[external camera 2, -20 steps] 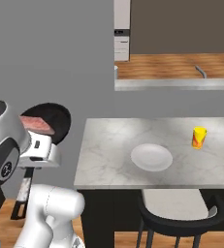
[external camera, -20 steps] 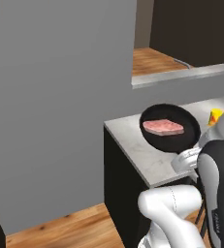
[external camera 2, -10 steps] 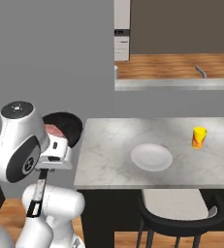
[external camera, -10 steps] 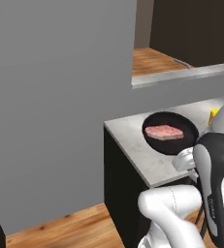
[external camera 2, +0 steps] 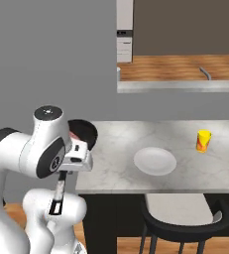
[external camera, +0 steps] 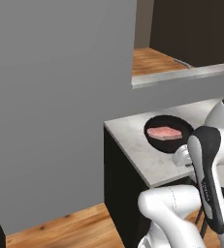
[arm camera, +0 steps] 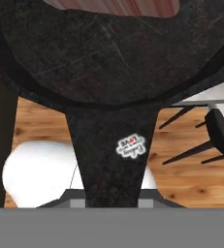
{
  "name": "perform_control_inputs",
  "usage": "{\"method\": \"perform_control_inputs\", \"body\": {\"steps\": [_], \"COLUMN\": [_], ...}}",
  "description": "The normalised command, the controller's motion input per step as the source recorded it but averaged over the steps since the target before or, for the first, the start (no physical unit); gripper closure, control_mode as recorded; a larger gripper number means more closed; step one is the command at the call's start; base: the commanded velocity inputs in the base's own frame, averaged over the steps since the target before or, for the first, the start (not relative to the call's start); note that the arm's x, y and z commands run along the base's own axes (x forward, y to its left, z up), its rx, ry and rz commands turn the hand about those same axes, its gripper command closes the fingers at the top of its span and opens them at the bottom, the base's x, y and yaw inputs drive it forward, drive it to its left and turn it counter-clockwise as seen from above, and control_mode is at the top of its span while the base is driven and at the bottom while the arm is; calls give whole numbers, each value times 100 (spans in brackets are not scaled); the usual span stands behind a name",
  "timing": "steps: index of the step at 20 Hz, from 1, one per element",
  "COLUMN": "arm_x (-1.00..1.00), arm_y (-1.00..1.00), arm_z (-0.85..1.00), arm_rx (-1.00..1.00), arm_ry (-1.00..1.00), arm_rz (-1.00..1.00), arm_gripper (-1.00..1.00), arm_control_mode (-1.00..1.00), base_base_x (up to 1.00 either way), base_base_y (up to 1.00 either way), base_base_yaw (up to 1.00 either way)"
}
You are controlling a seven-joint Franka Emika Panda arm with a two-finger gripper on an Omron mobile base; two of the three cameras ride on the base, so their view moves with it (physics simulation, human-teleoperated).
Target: Pick up the pan with the steak in it and place it on the dining table. Then place the steak on the plate.
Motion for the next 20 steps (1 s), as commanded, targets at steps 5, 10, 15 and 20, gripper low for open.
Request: {"method": "perform_control_inputs", "body": {"steps": [5, 10, 15, 20], "arm_x": [99, 100, 91, 72], "arm_y": [-12, -3, -6, -5], "arm_z": [-24, -28, -27, -29], "arm_rx": [0, 0, 0, 0], "arm_ry": [8, 13, 10, 5], "arm_rz": [0, 0, 0, 0], "arm_gripper": [100, 100, 100, 100], "arm_control_mode": [-100, -100, -100, -100], "base_base_x": [0, 0, 0, 0], "base_base_y": [0, 0, 0, 0], "base_base_yaw": [0, 0, 0, 0]}}
